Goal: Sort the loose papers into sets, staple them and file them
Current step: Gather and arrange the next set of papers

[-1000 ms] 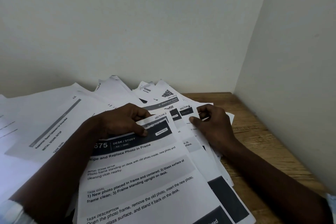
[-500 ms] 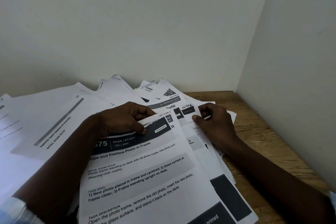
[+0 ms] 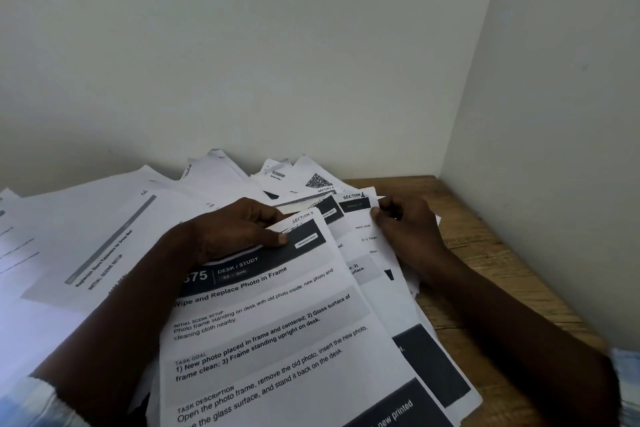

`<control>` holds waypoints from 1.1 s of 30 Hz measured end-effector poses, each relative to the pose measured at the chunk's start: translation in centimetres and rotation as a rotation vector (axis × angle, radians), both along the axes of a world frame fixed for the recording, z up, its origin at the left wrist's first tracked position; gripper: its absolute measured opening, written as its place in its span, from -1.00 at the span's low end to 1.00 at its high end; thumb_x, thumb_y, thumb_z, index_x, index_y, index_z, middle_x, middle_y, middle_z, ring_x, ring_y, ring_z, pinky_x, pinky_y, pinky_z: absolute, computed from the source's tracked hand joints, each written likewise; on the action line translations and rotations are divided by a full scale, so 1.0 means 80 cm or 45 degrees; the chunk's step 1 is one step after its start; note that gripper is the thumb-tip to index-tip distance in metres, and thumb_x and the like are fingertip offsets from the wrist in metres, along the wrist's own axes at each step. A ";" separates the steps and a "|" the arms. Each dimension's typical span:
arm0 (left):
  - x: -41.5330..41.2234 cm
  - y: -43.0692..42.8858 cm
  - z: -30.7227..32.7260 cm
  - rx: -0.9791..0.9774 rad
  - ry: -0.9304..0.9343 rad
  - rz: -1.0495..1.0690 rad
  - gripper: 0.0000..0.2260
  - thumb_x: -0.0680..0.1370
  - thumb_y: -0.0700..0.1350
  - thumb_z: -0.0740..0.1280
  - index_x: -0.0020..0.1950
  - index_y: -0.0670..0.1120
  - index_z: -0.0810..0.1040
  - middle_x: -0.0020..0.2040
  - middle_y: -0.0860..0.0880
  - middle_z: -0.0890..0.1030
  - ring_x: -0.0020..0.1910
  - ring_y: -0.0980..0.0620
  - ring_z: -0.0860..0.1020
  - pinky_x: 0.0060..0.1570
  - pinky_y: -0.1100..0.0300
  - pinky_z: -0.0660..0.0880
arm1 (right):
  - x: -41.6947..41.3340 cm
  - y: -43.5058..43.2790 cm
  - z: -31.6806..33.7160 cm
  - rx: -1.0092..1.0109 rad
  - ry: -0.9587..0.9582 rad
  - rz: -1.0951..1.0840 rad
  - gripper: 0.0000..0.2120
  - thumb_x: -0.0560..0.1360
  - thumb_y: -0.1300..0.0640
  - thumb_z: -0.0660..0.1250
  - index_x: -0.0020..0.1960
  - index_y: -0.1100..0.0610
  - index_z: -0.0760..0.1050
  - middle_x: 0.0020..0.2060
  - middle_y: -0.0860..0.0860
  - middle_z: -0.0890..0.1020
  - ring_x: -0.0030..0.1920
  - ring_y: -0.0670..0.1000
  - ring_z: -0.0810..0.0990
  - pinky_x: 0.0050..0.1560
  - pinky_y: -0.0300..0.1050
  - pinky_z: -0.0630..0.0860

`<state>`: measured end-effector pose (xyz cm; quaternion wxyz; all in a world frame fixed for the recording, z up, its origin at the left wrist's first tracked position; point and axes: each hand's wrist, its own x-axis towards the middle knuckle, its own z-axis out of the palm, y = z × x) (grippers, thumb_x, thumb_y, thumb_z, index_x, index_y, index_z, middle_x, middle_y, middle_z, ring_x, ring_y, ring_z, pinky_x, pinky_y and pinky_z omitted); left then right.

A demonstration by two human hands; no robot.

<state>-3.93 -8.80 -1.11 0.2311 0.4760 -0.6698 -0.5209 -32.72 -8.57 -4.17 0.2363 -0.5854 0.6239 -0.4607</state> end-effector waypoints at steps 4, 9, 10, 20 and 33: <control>-0.004 0.001 -0.005 -0.145 0.120 0.050 -0.83 0.60 -0.33 0.39 0.13 -0.18 0.72 0.08 -0.20 0.74 0.01 -0.16 0.71 0.01 0.07 0.63 | -0.022 -0.008 0.031 -0.052 0.025 -0.146 -0.90 0.60 0.12 0.34 -0.04 0.05 0.63 -0.17 -0.11 0.68 -0.01 0.04 0.66 -0.05 -0.11 0.47; -0.018 0.011 0.004 -0.512 0.219 0.155 -0.72 0.62 -0.35 0.35 -0.11 -0.02 0.73 -0.15 -0.05 0.73 -0.18 0.06 0.67 -0.17 0.24 0.55 | -0.060 0.001 0.107 -0.352 0.334 -0.543 -0.84 0.66 0.05 0.19 0.16 0.03 0.51 0.01 0.16 0.67 0.06 0.27 0.62 -0.07 -0.03 0.38; -0.021 0.012 0.005 -0.571 0.215 0.163 -0.71 0.62 -0.34 0.36 -0.12 0.01 0.72 -0.16 -0.02 0.73 -0.18 0.09 0.66 -0.16 0.25 0.54 | -0.065 0.007 0.129 -0.464 0.420 -0.632 -0.83 0.67 0.05 0.17 0.18 0.03 0.50 -0.01 0.18 0.66 0.03 0.29 0.62 -0.09 -0.01 0.36; -0.028 0.014 -0.002 -0.712 0.209 0.203 -0.74 0.59 -0.36 0.38 -0.14 -0.03 0.70 -0.17 -0.14 0.71 -0.19 0.10 0.59 -0.11 0.14 0.48 | -0.043 0.034 0.273 -1.437 1.068 -0.492 -0.75 0.71 0.06 0.12 0.23 0.06 0.54 -0.06 0.02 0.67 -0.24 0.17 0.64 -0.30 0.02 0.53; -0.026 0.018 0.007 -0.408 0.658 0.173 -0.74 0.47 -0.36 0.34 0.11 -0.28 0.70 0.01 -0.32 0.71 -0.02 -0.16 0.69 0.05 0.07 0.61 | 0.019 -0.013 0.186 -0.298 0.772 0.256 -0.89 0.62 -0.02 0.35 0.02 -0.02 0.62 -0.09 -0.04 0.65 -0.11 0.00 0.62 -0.03 -0.14 0.45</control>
